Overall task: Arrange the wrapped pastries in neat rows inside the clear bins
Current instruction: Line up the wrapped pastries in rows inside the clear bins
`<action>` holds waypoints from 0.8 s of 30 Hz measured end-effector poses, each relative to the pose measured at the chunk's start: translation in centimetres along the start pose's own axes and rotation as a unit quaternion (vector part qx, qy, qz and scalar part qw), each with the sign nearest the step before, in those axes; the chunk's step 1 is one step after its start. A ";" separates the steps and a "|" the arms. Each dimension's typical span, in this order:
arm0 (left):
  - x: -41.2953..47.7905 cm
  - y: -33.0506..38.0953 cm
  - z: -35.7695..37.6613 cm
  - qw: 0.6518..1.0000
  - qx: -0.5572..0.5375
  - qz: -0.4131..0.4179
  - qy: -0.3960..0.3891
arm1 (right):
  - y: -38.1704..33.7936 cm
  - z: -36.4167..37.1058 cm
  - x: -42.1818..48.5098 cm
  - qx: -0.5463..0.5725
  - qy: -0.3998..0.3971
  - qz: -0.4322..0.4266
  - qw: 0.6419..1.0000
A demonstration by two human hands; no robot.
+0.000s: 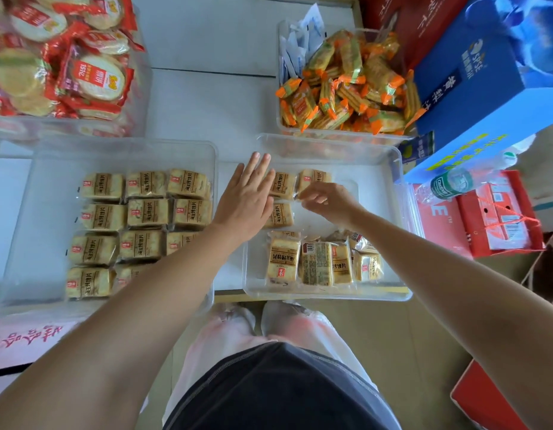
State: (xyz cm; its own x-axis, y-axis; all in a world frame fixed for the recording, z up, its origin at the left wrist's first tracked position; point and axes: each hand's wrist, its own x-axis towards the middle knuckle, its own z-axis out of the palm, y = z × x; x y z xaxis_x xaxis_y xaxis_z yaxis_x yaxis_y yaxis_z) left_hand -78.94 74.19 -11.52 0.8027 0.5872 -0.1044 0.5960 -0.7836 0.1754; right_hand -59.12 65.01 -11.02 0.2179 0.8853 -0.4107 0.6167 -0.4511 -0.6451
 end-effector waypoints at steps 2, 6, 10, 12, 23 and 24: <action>-1.0 0.3 0.3 1.000 -0.005 -0.006 -0.009 | -0.9 1.1 -0.8 -0.031 -0.116 0.004 0.993; -2.4 0.5 0.8 1.000 -0.003 -0.011 -0.011 | -1.4 2.7 -1.8 -0.056 -0.242 0.033 0.968; -3.1 0.4 0.9 1.000 0.002 -0.012 -0.017 | -1.7 2.5 -2.2 -0.057 -0.263 0.011 0.963; -3.1 0.4 0.8 1.000 0.001 -0.010 -0.019 | -1.7 2.3 -2.2 -0.050 -0.255 0.011 0.965; -2.8 0.2 0.4 0.999 0.018 0.008 -0.033 | -1.3 0.4 -3.3 0.063 -0.162 0.048 0.984; -2.6 0.2 0.3 0.999 0.019 0.007 -0.032 | -1.2 -0.1 -3.2 0.087 -0.120 0.058 0.987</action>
State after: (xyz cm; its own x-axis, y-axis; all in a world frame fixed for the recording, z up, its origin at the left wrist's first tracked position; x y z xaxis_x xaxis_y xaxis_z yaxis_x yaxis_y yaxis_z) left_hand -80.93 72.41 -11.50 0.8098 0.5628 -0.1654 0.5842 -0.7993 0.1409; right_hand -60.48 62.72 -8.94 0.0809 0.7838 -0.6157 0.4544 -0.5788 -0.6772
